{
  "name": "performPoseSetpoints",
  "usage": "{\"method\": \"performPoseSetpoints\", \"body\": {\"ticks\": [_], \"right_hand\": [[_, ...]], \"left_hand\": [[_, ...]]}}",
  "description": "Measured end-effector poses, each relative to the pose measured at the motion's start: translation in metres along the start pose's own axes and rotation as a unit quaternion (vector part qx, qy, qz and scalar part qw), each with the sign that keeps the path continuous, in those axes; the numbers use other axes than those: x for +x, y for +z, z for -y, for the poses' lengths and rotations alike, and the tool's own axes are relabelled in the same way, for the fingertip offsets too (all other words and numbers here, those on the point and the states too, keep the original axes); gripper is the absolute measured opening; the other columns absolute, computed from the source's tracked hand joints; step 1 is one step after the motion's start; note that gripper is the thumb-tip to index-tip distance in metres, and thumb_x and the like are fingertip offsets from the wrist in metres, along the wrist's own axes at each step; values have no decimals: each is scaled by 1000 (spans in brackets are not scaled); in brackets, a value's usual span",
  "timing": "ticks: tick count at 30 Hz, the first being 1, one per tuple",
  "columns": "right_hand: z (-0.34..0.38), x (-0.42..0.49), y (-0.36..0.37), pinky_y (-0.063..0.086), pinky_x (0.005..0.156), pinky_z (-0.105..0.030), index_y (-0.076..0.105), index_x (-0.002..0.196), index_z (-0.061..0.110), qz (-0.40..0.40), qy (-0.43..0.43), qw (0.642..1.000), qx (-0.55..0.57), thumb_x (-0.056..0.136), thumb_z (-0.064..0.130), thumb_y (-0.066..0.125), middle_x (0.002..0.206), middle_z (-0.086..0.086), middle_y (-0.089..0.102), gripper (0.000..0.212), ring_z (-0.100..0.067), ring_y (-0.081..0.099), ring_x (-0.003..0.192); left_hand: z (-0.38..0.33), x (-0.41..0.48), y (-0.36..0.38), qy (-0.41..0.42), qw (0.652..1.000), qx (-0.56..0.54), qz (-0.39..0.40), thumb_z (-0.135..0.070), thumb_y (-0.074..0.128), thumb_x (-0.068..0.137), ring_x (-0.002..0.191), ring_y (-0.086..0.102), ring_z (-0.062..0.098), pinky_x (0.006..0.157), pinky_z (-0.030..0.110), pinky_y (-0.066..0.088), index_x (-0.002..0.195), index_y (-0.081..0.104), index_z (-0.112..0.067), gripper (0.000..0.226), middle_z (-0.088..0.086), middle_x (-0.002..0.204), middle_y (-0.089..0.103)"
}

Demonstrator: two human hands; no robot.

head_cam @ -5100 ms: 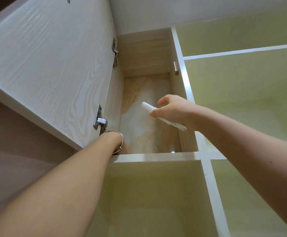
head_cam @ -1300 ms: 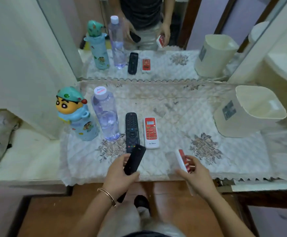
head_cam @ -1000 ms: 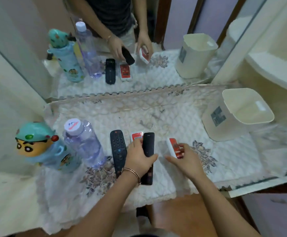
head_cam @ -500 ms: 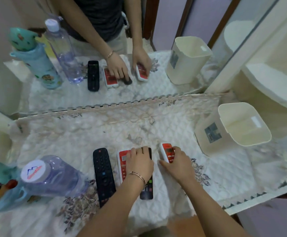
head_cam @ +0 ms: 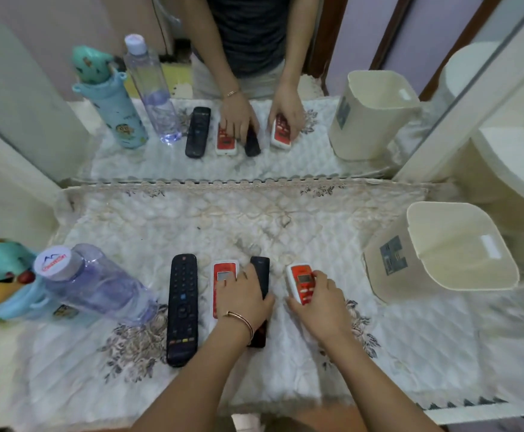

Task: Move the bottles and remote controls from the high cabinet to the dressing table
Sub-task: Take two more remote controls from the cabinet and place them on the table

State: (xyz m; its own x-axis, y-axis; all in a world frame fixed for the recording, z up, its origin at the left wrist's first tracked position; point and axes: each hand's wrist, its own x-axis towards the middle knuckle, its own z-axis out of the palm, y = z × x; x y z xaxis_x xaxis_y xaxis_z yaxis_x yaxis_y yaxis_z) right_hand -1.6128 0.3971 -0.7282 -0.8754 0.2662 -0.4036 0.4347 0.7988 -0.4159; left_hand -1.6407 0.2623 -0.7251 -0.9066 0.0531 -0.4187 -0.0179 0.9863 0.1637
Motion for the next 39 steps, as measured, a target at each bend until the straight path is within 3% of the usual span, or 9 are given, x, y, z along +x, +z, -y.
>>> {"method": "performPoseSetpoints", "body": {"ticks": [5,9,20,26,32,35,39], "right_hand": [[-1,-3,2,44,95,-40,31,139,12,-23,-13,1000,-10,80,54,58,131,-10,46,78,-29,48,117],[-1,-5,3,44,94,-40,24,142,12,12,-14,999,-36,79,49,61,134,-11,40,82,-31,45,120],[21,5,3,46,89,-39,32,136,13,26,-30,999,-22,80,42,62,129,-9,40,70,-28,46,121],[17,3,7,48,89,-40,33,137,14,36,-61,997,-22,80,41,61,127,-9,42,69,-28,46,118],[10,-5,2,49,89,-39,33,138,18,58,-69,996,-2,80,39,60,127,-7,45,67,-25,52,112],[3,-19,1,47,92,-37,36,137,19,41,-69,997,23,84,37,57,128,-6,48,60,-23,54,112],[-8,-52,4,40,96,-30,48,131,11,5,-17,997,79,88,26,56,132,-8,50,46,-22,50,119]], "left_hand": [[0,-5,6,4,1000,10,-19,-47,39,88,119,46,30,97,38,34,131,30,-8,59,10,128,55],[5,-18,18,9,1000,14,-22,-51,39,87,116,46,27,96,36,35,133,29,-11,62,7,126,55],[7,-11,16,-6,999,9,-30,-52,39,86,112,50,27,95,37,32,116,41,-11,50,8,113,65],[10,-15,16,-18,999,21,-31,-53,36,88,117,48,27,94,37,34,124,37,-10,56,9,119,62],[17,-20,11,20,1000,1,-21,-48,39,89,113,51,28,90,36,40,120,41,-11,47,11,117,62],[27,-23,6,57,998,-26,-16,-41,40,90,106,58,28,82,35,46,119,44,-15,39,9,114,64],[45,-28,-1,119,991,-55,1,-36,40,90,106,61,25,83,34,48,119,49,-19,34,4,113,65]]}}
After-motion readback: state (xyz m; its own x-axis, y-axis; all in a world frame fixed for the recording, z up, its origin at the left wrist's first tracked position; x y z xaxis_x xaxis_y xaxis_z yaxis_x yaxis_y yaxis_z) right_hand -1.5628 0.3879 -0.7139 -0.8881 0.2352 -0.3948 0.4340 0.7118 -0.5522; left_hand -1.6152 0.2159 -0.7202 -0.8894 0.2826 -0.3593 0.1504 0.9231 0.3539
